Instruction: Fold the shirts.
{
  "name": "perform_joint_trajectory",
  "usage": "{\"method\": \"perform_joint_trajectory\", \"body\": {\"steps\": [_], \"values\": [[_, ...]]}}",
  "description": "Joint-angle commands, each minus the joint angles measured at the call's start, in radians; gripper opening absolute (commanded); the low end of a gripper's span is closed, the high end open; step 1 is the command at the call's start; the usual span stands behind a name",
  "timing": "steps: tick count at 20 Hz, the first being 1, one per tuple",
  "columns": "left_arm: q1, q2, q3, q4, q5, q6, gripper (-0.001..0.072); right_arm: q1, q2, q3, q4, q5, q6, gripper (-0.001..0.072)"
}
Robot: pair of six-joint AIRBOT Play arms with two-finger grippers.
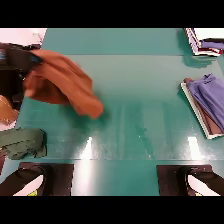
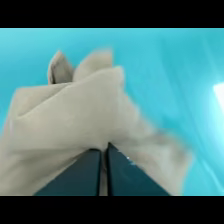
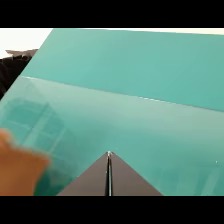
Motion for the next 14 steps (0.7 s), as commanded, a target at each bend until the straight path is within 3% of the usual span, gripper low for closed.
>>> {"method": "perform_joint_trajectory", "body": {"steps": [1, 2, 3, 4, 8, 10, 14], "values": [[-0.255, -0.174, 0.01, -0.003, 0.009, -0.002, 0.0025, 0.0, 0.0, 0.009, 0.0, 0.023, 0.001, 0.0022], [-0.31, -0.233, 0.01, -0.006, 0.031, 0.002, 0.0036, 0.0, 0.0, 0.009, 0.0, 0.029, 0.001, 0.0022], [-0.361, -0.293, 0.01, -0.014, 0.069, 0.018, 0.0312, 0.0, 0.0, 0.009, 0.002, 0.035, 0.001, 0.0022], [-0.401, -0.345, 0.01, -0.014, 0.113, 0.022, 0.0541, 0.0, 0.0, 0.009, 0.002, 0.043, 0.001, 0.0022], [-0.375, -0.408, 0.01, 0.083, 0.143, 0.048, 0.0551, 0.0, 0.0, 0.009, 0.002, 0.073, 0.001, 0.0022], [-0.264, -0.404, 0.01, 0.171, 0.11, 0.038, 0.0551, 0.0, 0.0, 0.009, 0.002, 0.075, 0.001, 0.0022], [0.016, -0.412, -0.068, 0.109, 0.163, 0.011, 0.0551, 0.0, 0.0, 0.009, 0.002, 0.075, 0.001, 0.0022]]}}
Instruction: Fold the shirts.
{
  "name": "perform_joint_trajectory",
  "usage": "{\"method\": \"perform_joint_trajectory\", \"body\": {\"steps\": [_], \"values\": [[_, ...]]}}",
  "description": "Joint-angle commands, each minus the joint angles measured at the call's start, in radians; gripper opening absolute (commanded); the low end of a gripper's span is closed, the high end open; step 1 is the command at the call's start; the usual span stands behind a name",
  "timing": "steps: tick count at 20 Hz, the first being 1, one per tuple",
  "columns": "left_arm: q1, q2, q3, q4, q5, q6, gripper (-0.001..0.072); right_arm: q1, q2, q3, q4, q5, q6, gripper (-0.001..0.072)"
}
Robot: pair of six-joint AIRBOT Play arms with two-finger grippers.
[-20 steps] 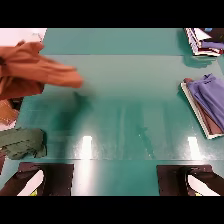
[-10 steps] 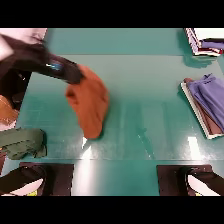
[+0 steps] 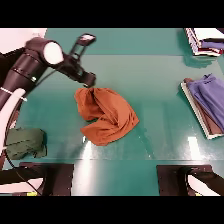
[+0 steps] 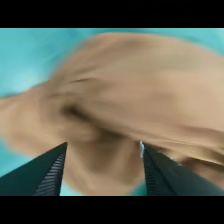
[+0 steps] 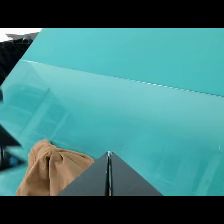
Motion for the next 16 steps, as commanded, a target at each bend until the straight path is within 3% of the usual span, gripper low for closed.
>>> {"method": "perform_joint_trajectory", "body": {"steps": [1, 5, 10, 13, 16], "values": [[0.214, -0.014, -0.095, -0.055, 0.071, -0.017, 0.055, 0.0, 0.0, 0.001, 0.0, 0.006, 0.001, 0.0022], [0.338, -0.095, -0.208, -0.171, 0.148, 0.04, 0.0551, 0.0, 0.0, 0.0, 0.0, 0.006, 0.001, 0.0022], [0.343, -0.213, -0.207, -0.212, 0.256, 0.107, 0.0551, 0.0, 0.0, -0.001, 0.0, 0.01, 0.001, 0.0022], [0.342, -0.256, -0.207, -0.352, 0.259, 0.216, 0.055, 0.0, -0.003, -0.001, 0.0, 0.022, 0.001, 0.0022], [0.342, -0.269, -0.207, -0.383, 0.254, 0.227, 0.0549, 0.0, -0.006, -0.001, 0.0, 0.041, 0.001, 0.0022]]}}
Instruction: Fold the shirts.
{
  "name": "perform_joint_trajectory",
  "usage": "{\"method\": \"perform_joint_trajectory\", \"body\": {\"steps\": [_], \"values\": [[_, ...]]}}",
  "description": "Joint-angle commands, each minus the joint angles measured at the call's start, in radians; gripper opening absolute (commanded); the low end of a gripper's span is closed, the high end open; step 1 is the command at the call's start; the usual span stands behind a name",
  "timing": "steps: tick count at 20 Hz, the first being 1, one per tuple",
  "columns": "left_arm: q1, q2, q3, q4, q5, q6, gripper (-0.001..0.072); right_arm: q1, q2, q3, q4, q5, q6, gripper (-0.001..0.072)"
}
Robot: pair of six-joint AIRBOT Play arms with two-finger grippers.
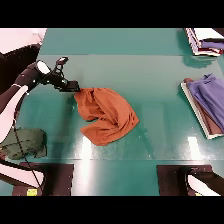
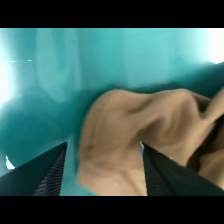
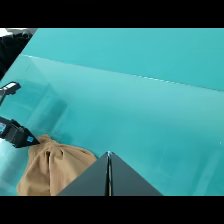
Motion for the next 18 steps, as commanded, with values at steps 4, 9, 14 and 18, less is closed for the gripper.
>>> {"method": "perform_joint_trajectory", "body": {"steps": [4, 9, 14, 18], "values": [[0.004, -0.023, -0.002, -0.063, -0.016, 0.049, 0.0335, 0.001, -0.031, 0.0, 0.002, 0.053, 0.02, 0.0022], [0.022, -0.012, 0.046, -0.058, -0.088, 0.047, 0.0023, 0.0, -0.102, -0.001, -0.003, 0.173, 0.058, 0.0022], [0.084, 0.101, 0.173, -0.05, -0.104, 0.048, 0.0024, 0.001, -0.074, -0.328, -0.002, 0.143, 0.128, 0.0022], [0.092, 0.136, 0.202, -0.041, -0.124, 0.048, 0.0024, 0.025, -0.021, -0.787, 0.071, -0.05, 0.19, 0.0342]]}}
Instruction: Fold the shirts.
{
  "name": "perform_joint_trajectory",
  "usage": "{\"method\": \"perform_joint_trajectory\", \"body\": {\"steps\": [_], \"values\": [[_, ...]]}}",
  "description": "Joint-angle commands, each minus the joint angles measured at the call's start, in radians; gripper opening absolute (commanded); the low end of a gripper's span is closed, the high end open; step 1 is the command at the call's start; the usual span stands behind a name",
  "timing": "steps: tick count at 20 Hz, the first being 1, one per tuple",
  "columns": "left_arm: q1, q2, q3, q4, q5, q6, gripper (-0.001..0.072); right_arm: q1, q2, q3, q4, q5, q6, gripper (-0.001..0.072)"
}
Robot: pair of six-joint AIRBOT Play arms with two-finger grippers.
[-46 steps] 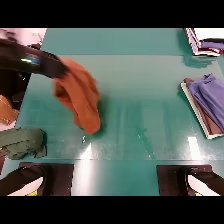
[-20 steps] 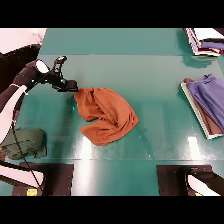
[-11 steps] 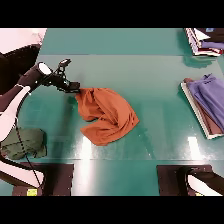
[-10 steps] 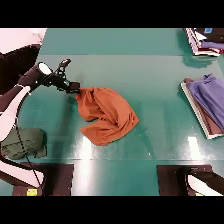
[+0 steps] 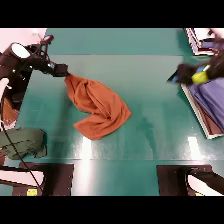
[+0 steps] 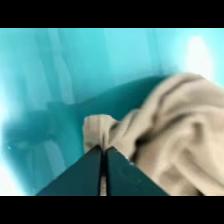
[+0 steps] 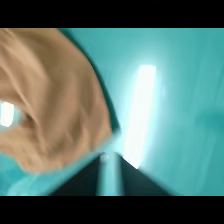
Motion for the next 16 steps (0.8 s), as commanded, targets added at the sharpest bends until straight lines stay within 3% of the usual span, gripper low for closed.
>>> {"method": "perform_joint_trajectory", "body": {"steps": [1, 4, 8, 13, 16], "values": [[0.011, 0.027, 0.027, 0.005, -0.027, 0.001, 0.0024, 0.039, 0.017, -0.371, 0.122, -0.161, 0.043, 0.0476], [0.011, 0.028, 0.027, 0.005, -0.032, 0.0, 0.0024, 0.174, -0.058, -0.565, 0.313, -0.415, -0.021, 0.0471], [0.011, 0.028, 0.027, 0.005, -0.046, 0.0, 0.0024, 0.349, -0.23, -0.553, 0.489, -0.684, -0.093, 0.0436], [0.011, 0.028, 0.027, 0.005, -0.063, 0.0, 0.0024, 0.379, -0.416, -0.372, 0.483, -0.758, -0.093, 0.041], [0.011, 0.028, 0.027, 0.005, -0.063, 0.0, 0.0024, 0.379, -0.476, -0.272, 0.48, -0.755, -0.132, 0.0086]]}}
